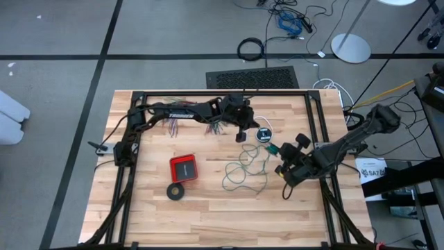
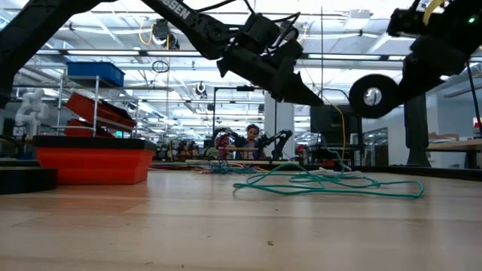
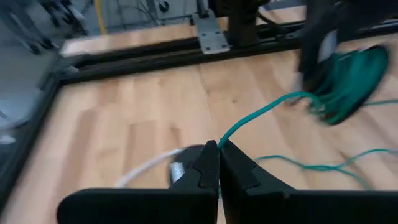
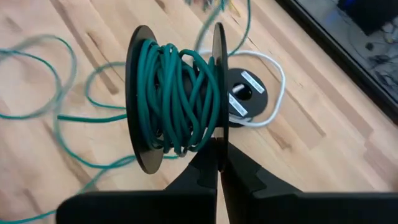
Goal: Coil cords
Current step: Coil the green wire onto the spool
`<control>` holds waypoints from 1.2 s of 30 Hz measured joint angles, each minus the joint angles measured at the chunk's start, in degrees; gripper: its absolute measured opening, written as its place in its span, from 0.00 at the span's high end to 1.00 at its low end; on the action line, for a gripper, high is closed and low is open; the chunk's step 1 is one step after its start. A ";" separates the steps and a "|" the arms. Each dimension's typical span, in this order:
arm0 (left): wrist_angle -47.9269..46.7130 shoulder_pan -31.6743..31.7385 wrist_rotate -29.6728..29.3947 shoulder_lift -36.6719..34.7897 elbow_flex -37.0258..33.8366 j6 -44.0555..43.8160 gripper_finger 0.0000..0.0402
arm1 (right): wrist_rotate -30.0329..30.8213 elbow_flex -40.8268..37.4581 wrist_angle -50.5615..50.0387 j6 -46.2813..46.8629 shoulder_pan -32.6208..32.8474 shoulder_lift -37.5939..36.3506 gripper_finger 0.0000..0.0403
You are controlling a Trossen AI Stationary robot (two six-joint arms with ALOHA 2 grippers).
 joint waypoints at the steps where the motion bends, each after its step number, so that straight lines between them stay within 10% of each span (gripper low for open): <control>1: -1.02 -0.13 0.70 0.00 0.39 -0.79 1.00 | -0.14 0.00 -0.03 -0.36 -0.62 0.66 1.00; 20: -8.18 -7.34 3.14 -0.09 5.03 -1.10 1.00 | 14.46 0.00 -5.89 6.73 -9.08 11.43 1.00; 36: -2.23 -9.60 -0.16 -0.09 5.03 -1.10 1.00 | 22.92 -0.02 8.81 0.91 -9.71 11.89 1.00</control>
